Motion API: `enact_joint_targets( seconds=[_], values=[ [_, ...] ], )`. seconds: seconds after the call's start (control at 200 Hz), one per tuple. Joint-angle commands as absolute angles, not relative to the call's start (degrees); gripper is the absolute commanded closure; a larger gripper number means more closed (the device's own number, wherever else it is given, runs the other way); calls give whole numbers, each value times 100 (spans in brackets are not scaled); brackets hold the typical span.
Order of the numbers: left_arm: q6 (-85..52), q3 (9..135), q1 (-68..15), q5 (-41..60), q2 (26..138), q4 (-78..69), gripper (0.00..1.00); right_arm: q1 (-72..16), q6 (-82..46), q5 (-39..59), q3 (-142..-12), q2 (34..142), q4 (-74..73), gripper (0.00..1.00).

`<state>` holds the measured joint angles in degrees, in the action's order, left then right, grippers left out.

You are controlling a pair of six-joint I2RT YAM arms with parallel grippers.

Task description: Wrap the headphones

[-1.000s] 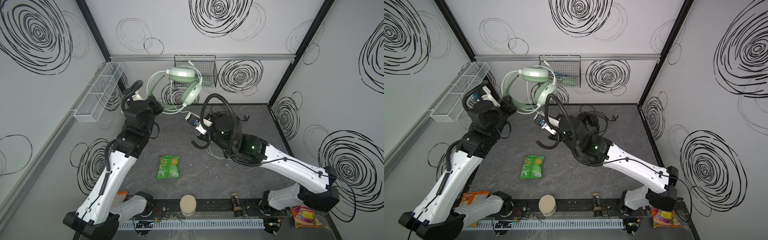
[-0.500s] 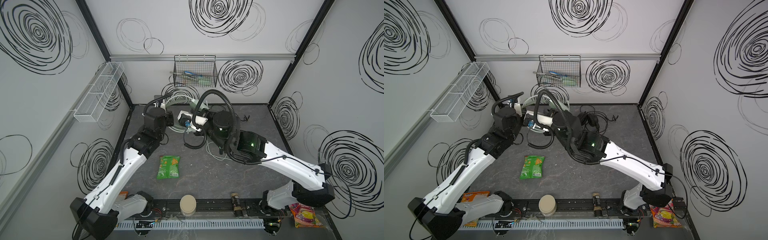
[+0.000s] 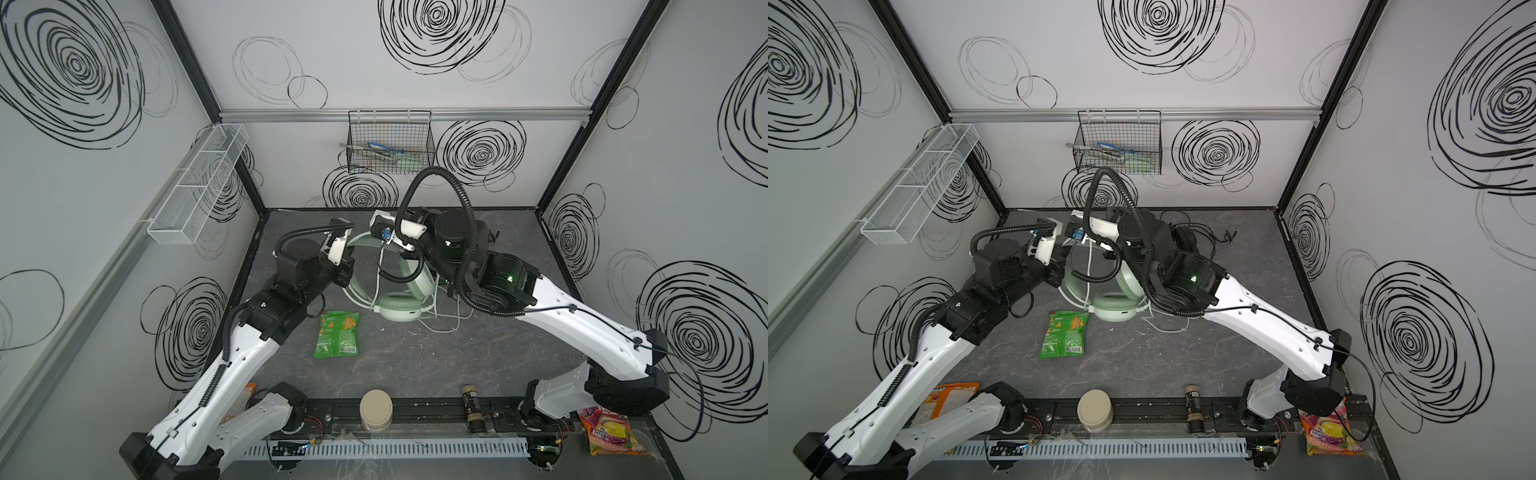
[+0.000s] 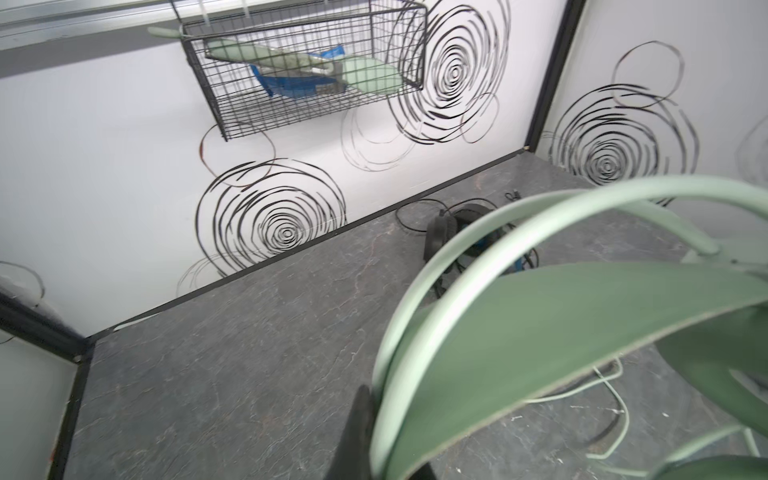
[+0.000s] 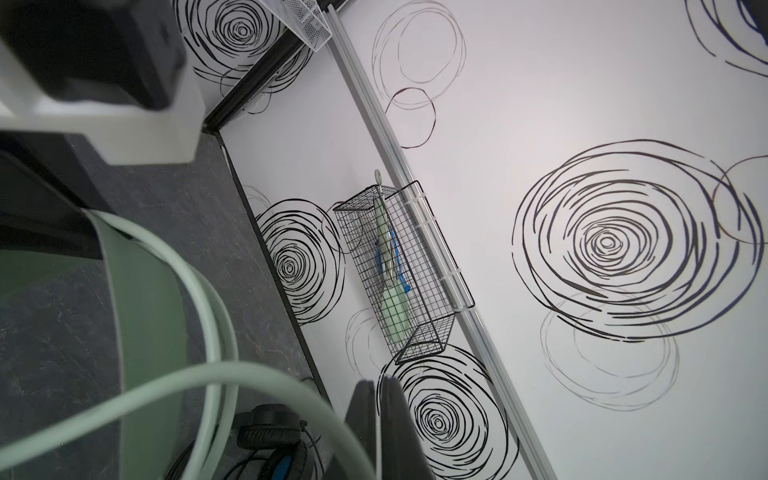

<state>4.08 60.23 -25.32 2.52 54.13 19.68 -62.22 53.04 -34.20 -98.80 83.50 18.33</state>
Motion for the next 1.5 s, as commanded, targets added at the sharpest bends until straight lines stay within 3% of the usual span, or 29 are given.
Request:
enact_joint_targets(
  seconds=[0.0,0.7,0.966,1.496],
  values=[
    [223,5979,-2537,1208,5140,1638,100,-6013,5315,-3446,-9879,8071,1710,100],
    [-830,5895,-2404,2149,4755,1237,100,-5468,5247,-3586,-9298,7851,708,100],
    [-222,6091,-2510,572,4926,1914,100,-5507,6080,-4228,-9229,7932,-57,99],
    [871,6246,-2952,-1885,4935,2214,100,-5750,6960,-4316,-9084,8008,-148,100]
  ],
)
